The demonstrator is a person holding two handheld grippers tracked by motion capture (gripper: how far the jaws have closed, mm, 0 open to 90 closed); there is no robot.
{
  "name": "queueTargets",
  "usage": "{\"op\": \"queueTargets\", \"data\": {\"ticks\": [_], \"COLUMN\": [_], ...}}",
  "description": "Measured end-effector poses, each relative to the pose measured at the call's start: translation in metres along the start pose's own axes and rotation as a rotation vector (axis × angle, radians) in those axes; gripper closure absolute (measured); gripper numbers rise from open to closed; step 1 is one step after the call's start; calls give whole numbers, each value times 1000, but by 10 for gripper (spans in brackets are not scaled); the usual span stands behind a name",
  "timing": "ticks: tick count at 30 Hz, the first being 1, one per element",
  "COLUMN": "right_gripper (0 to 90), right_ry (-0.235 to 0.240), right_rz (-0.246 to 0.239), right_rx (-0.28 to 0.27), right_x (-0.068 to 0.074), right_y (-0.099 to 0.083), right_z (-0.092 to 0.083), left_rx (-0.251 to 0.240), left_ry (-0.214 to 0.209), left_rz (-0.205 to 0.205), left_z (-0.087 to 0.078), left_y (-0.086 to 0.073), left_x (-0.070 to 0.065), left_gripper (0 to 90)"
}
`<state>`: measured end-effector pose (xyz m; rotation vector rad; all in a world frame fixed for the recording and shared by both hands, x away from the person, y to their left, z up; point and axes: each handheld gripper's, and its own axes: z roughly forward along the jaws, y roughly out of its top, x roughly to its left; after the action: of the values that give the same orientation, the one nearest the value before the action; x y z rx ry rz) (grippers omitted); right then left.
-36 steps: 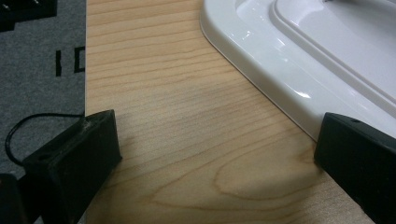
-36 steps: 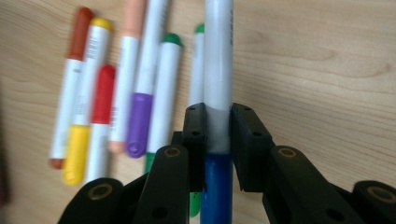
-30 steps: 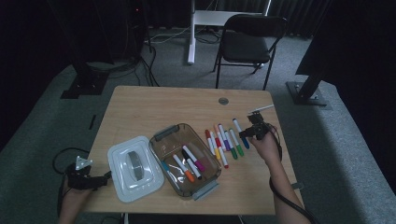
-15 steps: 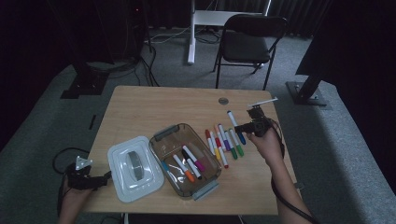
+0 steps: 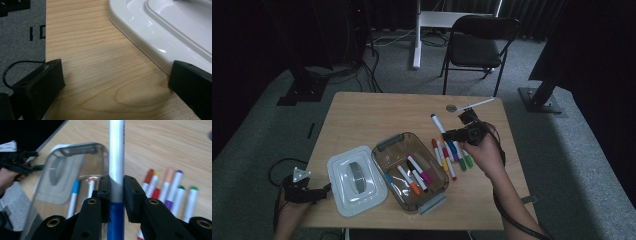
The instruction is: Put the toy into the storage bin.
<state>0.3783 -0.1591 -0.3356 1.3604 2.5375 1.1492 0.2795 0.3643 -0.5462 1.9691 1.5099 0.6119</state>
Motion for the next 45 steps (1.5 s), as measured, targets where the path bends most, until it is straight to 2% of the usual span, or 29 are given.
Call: {"op": "queueTargets", "data": {"ticks": [6,14,20,32,41,45], "right_gripper": [767,767,767,767,768,767], "right_ry": [30,82,112,124,113,127], "right_rz": [-54,-76,-104,-136,-139,-136], "right_rx": [32,70,139,266,337,369], "right_x": [28,49,66,89,96,98], "right_y": [7,7,2,-13,-19,-22], "right_z": [13,36,63,114,139,149], "left_rx": [2,1,0,0,0,0], "left_ry": [0,0,0,0,0,0], "left_rz": [0,0,0,-1,0,-1], "left_z": [0,0,0,0,0,0], "left_y": [0,0,0,0,0,0], "left_x": [0,0,0,0,0,0], "left_gripper": [6,6,6,6,6,6]}}
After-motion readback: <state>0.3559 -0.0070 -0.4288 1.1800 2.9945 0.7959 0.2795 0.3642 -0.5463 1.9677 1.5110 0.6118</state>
